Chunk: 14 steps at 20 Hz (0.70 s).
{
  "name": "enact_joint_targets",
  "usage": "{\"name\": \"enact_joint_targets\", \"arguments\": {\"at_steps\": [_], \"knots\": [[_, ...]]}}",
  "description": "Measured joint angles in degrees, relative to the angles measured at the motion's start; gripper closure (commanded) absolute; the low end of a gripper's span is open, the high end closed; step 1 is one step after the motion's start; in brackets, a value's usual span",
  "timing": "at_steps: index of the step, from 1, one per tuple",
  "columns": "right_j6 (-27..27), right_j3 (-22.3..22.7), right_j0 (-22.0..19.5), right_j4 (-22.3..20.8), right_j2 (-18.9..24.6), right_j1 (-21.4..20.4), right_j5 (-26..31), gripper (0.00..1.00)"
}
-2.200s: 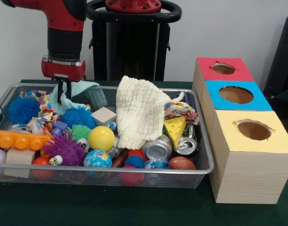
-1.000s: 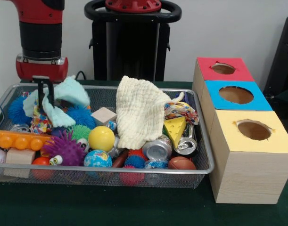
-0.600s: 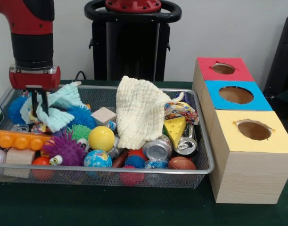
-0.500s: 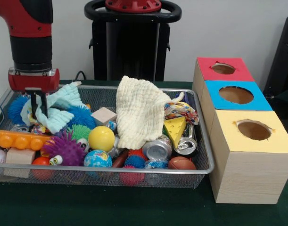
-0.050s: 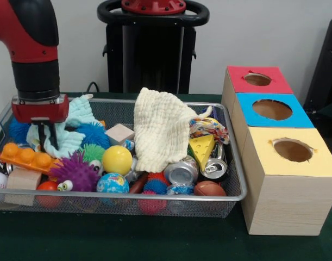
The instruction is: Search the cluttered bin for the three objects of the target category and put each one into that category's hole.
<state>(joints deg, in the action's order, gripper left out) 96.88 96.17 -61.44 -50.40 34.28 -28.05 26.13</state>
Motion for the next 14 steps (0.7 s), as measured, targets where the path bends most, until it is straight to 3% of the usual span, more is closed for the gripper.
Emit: {"name": "enact_joint_targets", "arguments": {"at_steps": [1,2,14], "knots": [[0.0,-0.1,-0.1,-0.3,0.2,0.2,0.0,1.00],[0.0,-0.1,-0.3,-0.6,0.3,0.5,0.0,0.00],[-0.4,-0.2,0.7,-3.4,1.1,0.3,0.1,0.00]]}}
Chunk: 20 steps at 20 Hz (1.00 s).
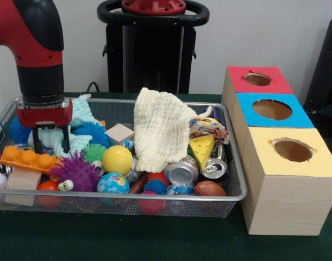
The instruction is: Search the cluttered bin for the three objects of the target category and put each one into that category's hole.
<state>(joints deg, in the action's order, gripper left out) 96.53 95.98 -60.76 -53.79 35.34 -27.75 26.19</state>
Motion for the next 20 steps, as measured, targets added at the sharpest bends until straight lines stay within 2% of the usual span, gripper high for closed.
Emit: {"name": "enact_joint_targets", "arguments": {"at_steps": [4,9,15,20], "knots": [[0.0,0.0,1.1,-0.2,0.0,-0.9,0.2,0.00],[0.0,0.1,3.0,0.3,0.0,-4.1,1.6,0.00],[0.0,0.8,5.0,2.9,0.0,-9.7,2.8,0.00],[0.0,2.1,6.2,3.6,-0.4,-12.2,2.8,0.00]]}}
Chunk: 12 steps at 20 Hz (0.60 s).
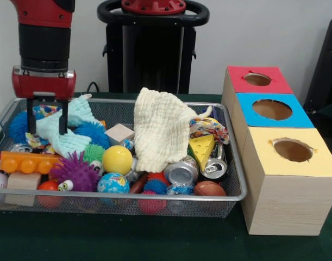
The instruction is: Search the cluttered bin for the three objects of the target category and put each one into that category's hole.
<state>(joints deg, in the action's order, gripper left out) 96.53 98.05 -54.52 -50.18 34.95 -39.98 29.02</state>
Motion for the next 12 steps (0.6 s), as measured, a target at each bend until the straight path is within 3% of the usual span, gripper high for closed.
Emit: {"name": "enact_joint_targets", "arguments": {"at_steps": [12], "knots": [[0.0,4.3,0.8,1.3,-2.0,-0.7,0.0,0.00]]}}
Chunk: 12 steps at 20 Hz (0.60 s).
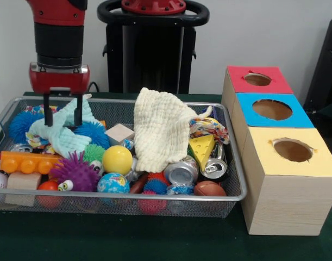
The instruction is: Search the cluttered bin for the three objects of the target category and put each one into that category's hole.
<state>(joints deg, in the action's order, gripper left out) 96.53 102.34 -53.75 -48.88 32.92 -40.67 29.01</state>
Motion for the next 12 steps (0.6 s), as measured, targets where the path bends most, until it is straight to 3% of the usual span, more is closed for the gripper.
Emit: {"name": "enact_joint_targets", "arguments": {"at_steps": [7,12], "knots": [[0.0,5.1,1.6,0.9,-4.2,-0.2,-0.6,0.00],[0.3,9.3,4.8,1.5,-7.8,-1.9,-3.0,0.00]]}}
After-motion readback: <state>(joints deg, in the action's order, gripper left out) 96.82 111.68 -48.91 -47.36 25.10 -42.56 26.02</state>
